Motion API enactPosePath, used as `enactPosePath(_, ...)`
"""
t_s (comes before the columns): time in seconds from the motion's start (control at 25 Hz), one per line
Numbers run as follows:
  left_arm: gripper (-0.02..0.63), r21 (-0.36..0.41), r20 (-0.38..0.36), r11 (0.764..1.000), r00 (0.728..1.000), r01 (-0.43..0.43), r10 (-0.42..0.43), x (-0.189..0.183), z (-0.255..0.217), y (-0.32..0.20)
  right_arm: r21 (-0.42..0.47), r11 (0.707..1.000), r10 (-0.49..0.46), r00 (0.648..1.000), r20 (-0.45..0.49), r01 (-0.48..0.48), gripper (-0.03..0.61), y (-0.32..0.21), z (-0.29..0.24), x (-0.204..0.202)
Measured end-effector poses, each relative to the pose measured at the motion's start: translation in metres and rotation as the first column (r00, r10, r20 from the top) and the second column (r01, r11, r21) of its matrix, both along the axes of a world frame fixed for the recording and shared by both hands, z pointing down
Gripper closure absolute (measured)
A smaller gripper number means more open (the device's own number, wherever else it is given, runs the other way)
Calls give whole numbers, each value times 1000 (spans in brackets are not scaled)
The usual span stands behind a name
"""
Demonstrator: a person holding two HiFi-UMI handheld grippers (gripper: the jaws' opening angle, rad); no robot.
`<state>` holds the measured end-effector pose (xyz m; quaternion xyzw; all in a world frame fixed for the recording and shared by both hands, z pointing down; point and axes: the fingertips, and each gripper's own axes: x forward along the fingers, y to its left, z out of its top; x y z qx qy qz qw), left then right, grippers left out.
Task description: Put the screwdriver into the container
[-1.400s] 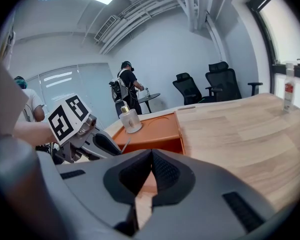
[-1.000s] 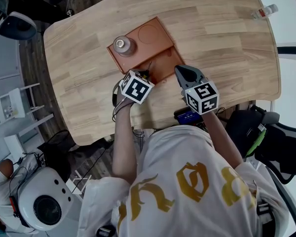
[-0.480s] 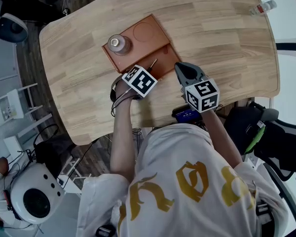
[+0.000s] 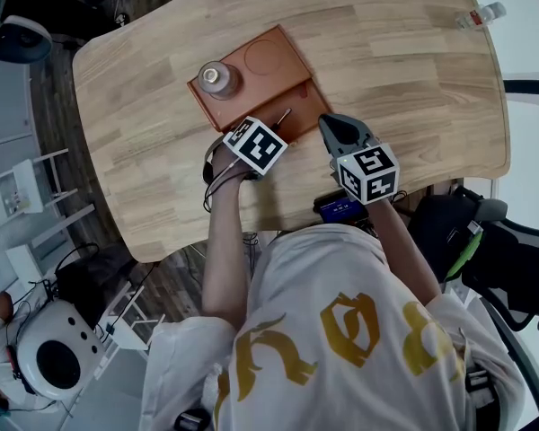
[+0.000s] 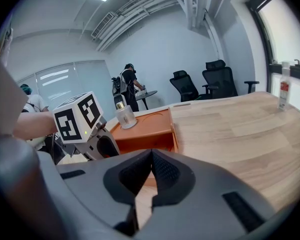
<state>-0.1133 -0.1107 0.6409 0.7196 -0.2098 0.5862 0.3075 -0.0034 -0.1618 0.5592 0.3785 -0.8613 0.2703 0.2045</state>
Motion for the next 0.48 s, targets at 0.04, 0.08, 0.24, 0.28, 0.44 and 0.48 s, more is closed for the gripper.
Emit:
enactPosePath(0.04, 488, 2, -10, 1000, 1000, 9, -9, 1, -1, -1, 1, 1000, -1, 1000, 1, 1, 569, 0, 0, 0)
enactPosePath(0.08, 488, 5, -15, 1000, 1000, 17, -17, 2, -2, -2, 3, 1000, -2, 1000, 1, 2, 569, 0, -1, -1)
enactPosePath(0.24, 488, 18, -22, 999, 999, 35, -34, 0, -5, -3, 9, 1000, -3, 1000, 3, 3, 569, -1, -3, -1)
enactPosePath(0.28, 487, 23, -26, 999, 999, 41, -41, 0, -6, -3, 10, 1000, -3, 1000, 1, 3, 569, -1, -3, -1)
enactPosePath(0.44, 487, 60, -51, 996, 996, 73, -70, -1, -11, -6, 15, 1000, -1, 1000, -1, 1, 569, 0, -4, 2)
enactPosePath(0.48, 487, 73, -61, 994, 995, 85, -80, -1, -13, -8, 18, 1000, -2, 1000, -2, 2, 569, 0, -5, 2)
